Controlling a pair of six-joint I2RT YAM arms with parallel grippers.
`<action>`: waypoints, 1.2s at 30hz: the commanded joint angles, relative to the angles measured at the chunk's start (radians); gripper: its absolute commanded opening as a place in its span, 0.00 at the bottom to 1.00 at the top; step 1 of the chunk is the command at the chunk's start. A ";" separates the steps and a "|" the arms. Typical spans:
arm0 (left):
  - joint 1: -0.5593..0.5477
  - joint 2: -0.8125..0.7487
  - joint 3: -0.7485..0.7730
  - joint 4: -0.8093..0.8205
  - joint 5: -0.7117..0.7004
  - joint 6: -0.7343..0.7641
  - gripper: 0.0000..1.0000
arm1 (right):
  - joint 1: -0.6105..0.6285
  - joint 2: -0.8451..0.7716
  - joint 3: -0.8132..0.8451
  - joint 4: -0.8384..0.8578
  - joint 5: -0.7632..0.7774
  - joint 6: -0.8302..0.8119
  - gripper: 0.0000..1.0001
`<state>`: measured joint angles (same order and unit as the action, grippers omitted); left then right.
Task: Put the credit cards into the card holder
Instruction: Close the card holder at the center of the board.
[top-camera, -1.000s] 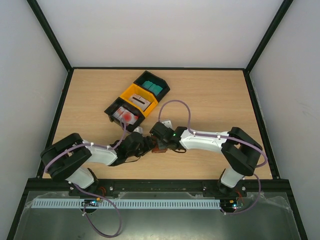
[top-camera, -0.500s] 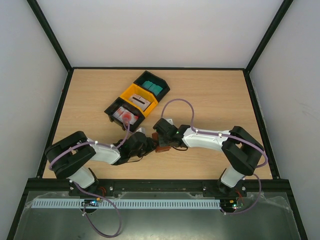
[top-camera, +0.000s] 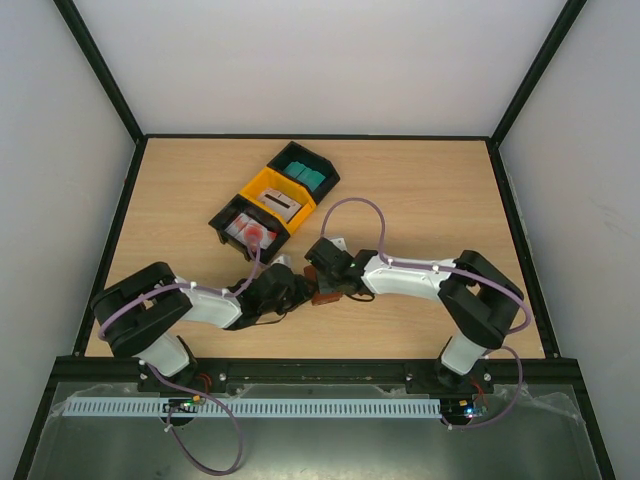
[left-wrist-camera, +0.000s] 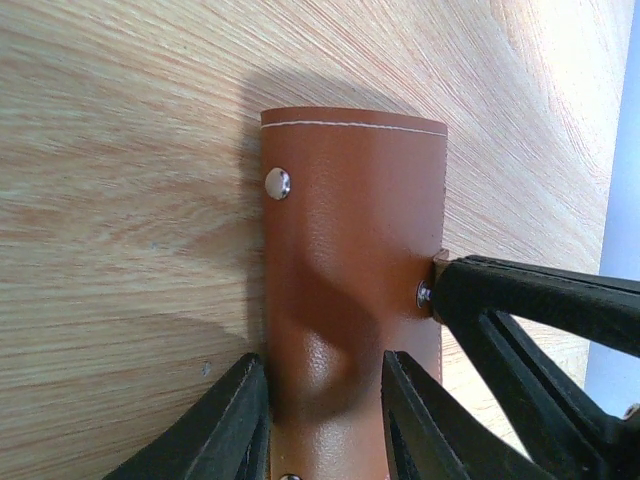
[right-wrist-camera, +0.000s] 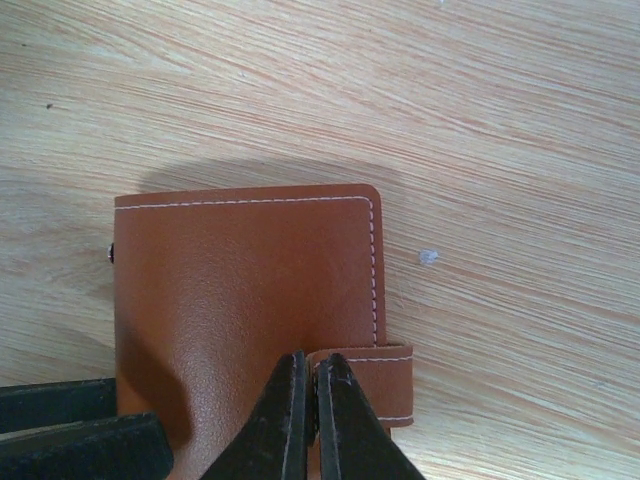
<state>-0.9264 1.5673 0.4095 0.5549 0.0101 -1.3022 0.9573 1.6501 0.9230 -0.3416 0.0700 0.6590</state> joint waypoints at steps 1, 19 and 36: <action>-0.013 0.066 -0.040 -0.243 0.011 0.004 0.34 | 0.000 0.036 0.024 -0.034 0.013 -0.019 0.02; -0.014 0.064 -0.046 -0.250 0.004 0.008 0.34 | -0.001 0.013 0.016 0.002 -0.028 0.025 0.23; -0.018 0.079 -0.043 -0.246 0.002 0.007 0.33 | 0.000 0.016 -0.004 0.026 -0.050 0.043 0.05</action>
<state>-0.9314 1.5715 0.4114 0.5545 -0.0002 -1.3018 0.9546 1.6737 0.9329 -0.3256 0.0311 0.6899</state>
